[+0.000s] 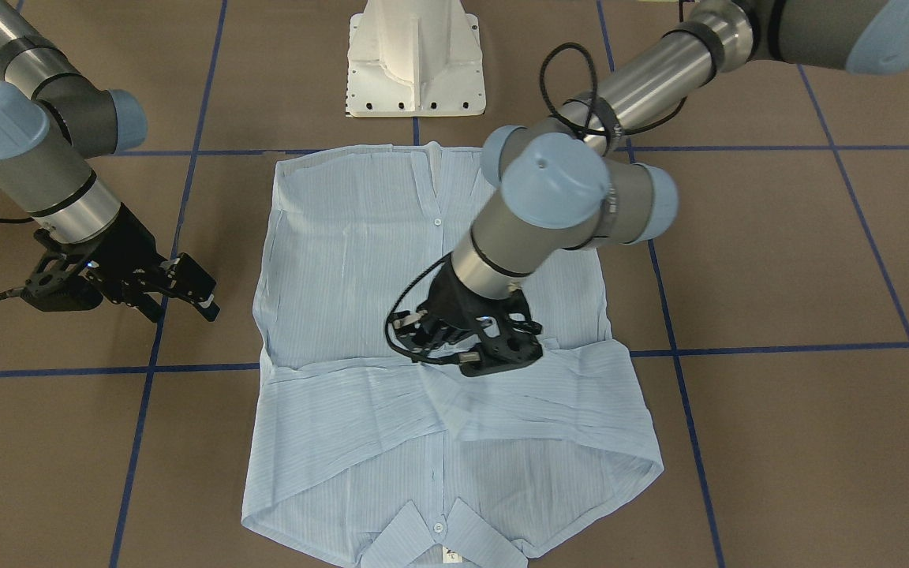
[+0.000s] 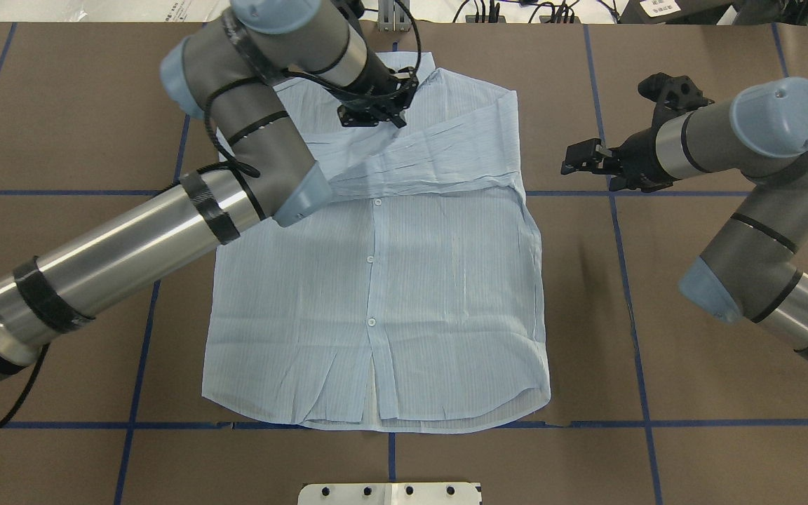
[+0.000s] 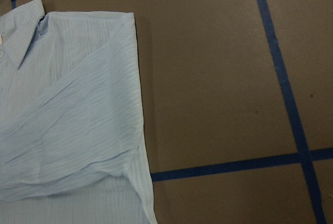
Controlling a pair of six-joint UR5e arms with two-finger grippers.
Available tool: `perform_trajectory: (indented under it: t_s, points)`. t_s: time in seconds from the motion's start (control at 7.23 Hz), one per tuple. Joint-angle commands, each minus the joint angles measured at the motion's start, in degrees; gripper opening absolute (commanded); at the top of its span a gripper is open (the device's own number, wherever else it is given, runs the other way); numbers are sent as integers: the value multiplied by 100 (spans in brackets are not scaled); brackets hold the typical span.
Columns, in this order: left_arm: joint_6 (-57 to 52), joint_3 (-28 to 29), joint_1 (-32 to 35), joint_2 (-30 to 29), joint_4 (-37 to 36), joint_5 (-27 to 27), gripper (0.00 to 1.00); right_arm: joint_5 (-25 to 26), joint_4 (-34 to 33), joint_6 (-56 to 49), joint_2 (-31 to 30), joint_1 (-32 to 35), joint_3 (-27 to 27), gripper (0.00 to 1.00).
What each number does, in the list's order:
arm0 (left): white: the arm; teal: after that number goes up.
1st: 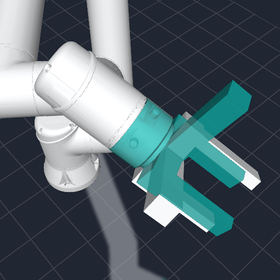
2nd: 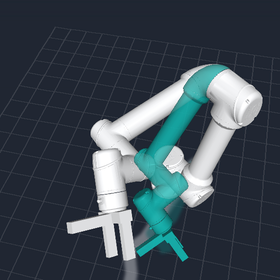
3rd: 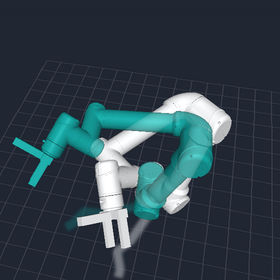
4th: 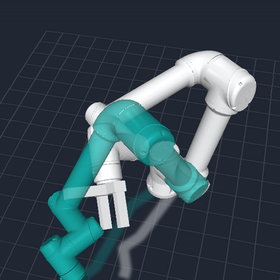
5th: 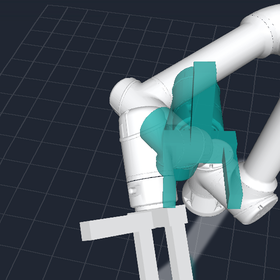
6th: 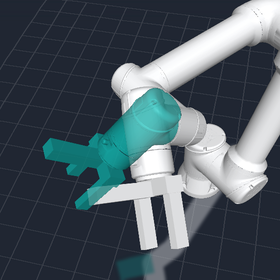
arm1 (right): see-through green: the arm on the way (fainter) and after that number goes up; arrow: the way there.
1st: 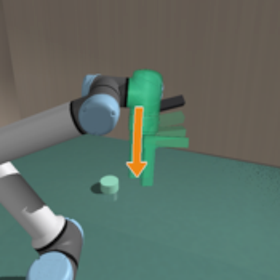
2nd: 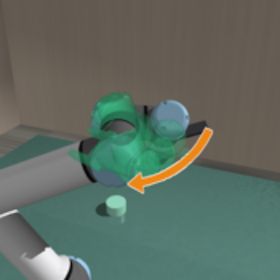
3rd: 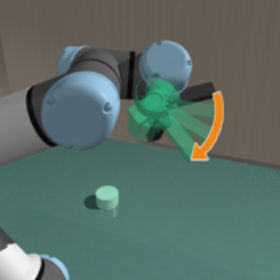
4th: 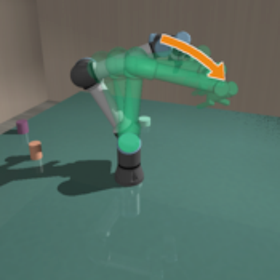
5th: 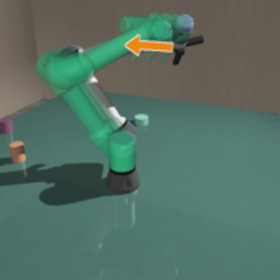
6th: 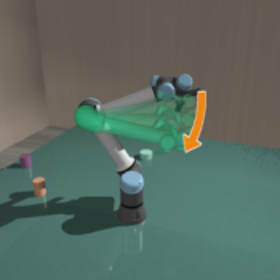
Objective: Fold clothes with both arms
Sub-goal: 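Fold the sleeve across the chest with left gripper while right moves to hem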
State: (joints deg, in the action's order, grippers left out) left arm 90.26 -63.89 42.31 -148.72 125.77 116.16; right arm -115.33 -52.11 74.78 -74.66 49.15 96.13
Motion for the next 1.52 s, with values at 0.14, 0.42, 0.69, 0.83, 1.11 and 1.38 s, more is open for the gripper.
perform_trajectory:
  t_s: [0.14,0.42,0.69,0.83,1.11,1.38]
  points:
    - [316,184,-372,-333,193,-708,0,45,-1,-42,-233,164,90,99]
    - [325,184,-478,-385,211,-779,88,124,-1,-34,-260,147,72,99]
    - [395,141,-487,-474,202,-779,99,124,-10,-34,-242,130,46,99]
    - [439,-121,-487,-422,185,-753,99,185,-36,71,-199,121,115,99]
    - [334,-1766,-478,950,158,-727,100,396,-194,1049,-233,-325,474,99]
    - [-224,-3081,-443,2281,62,-464,100,1391,-1216,2194,-303,-1620,1332,99]
